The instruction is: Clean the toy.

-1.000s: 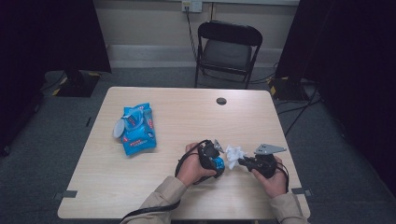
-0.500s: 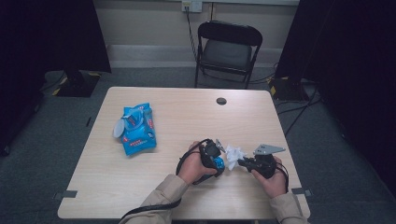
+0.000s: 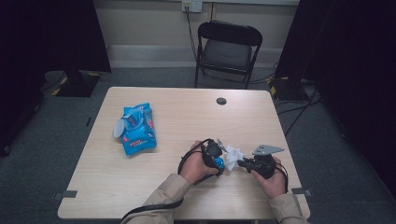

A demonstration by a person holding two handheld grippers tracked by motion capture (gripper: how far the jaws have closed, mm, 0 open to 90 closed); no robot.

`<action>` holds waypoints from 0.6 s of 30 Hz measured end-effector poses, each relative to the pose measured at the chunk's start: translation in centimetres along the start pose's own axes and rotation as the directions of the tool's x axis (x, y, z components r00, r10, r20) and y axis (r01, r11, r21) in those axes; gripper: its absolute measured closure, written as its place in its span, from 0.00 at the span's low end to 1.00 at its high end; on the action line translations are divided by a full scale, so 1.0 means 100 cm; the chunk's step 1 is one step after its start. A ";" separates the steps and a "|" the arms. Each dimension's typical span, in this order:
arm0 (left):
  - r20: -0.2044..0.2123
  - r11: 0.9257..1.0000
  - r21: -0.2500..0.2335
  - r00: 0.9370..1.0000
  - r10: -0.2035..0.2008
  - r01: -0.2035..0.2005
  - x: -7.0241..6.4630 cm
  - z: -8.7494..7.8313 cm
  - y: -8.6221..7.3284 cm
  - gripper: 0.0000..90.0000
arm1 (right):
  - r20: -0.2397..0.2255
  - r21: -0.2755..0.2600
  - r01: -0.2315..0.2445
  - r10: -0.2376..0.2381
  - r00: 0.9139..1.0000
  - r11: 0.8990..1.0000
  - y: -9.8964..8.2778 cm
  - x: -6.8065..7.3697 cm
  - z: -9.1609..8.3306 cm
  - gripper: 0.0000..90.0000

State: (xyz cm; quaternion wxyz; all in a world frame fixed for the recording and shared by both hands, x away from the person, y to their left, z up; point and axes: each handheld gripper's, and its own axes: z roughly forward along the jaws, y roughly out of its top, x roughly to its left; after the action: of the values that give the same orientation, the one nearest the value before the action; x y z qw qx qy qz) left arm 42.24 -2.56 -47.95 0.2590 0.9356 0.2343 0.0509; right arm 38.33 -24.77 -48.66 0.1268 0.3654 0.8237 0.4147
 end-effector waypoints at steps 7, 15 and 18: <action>0.017 1.000 -0.013 1.000 -0.008 0.008 0.001 -0.005 -0.002 0.29 | 0.005 -0.003 -0.004 0.004 1.000 1.000 -0.001 -0.002 -0.001 0.92; 0.054 0.998 -0.061 0.998 -0.024 0.028 0.008 -0.019 -0.004 0.29 | 0.006 -0.006 -0.007 0.007 1.000 1.000 -0.001 -0.003 -0.001 0.92; 0.058 0.997 -0.077 0.998 -0.027 0.031 0.010 -0.023 -0.007 0.29 | 0.006 -0.003 -0.007 0.007 1.000 1.000 -0.001 -0.002 0.000 0.92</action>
State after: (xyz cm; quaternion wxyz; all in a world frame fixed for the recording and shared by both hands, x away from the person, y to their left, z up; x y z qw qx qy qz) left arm 42.33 -0.54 -46.31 0.3025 0.9224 0.2383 0.0298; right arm 38.45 -24.97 -48.74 0.1281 0.3695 0.8213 0.4153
